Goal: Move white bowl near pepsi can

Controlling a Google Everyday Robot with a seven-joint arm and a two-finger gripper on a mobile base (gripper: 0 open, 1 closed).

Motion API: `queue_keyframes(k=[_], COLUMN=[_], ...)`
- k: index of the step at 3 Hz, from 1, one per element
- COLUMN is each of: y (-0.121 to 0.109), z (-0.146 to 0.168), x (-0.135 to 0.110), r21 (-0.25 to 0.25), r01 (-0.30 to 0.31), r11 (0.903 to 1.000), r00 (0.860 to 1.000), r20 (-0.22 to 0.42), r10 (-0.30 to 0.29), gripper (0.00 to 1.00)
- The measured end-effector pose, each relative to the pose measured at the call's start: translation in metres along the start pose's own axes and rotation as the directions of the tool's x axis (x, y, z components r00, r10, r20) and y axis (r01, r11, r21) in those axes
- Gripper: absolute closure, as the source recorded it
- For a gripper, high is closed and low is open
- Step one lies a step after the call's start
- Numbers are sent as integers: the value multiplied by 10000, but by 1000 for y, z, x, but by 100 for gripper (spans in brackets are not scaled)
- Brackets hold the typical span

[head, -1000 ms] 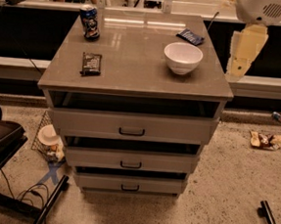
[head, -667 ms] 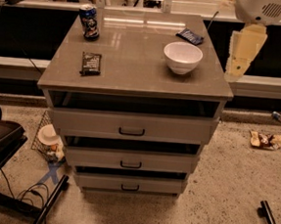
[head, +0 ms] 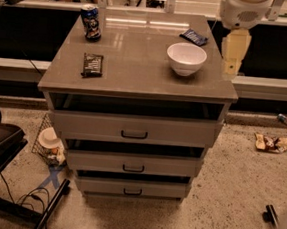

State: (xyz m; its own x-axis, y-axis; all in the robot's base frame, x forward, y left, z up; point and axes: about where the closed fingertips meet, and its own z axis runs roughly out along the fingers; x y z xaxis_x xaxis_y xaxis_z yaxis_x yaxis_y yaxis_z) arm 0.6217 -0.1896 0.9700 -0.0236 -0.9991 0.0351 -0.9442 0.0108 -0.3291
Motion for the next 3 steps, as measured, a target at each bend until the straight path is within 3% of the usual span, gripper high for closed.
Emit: queue_keyframes(k=[1,2,3], y=[-23,-31,-30], z=[47,74,83], x=[10,13,-4], r21=[-537,-849,-913], r01=[-47,-83,34], r11=[9985,9964,9958], r00=[9964,9934,9987], r20=[-850,-1147,-510], r10=[1,-15,-80], gripper=[0,0,0])
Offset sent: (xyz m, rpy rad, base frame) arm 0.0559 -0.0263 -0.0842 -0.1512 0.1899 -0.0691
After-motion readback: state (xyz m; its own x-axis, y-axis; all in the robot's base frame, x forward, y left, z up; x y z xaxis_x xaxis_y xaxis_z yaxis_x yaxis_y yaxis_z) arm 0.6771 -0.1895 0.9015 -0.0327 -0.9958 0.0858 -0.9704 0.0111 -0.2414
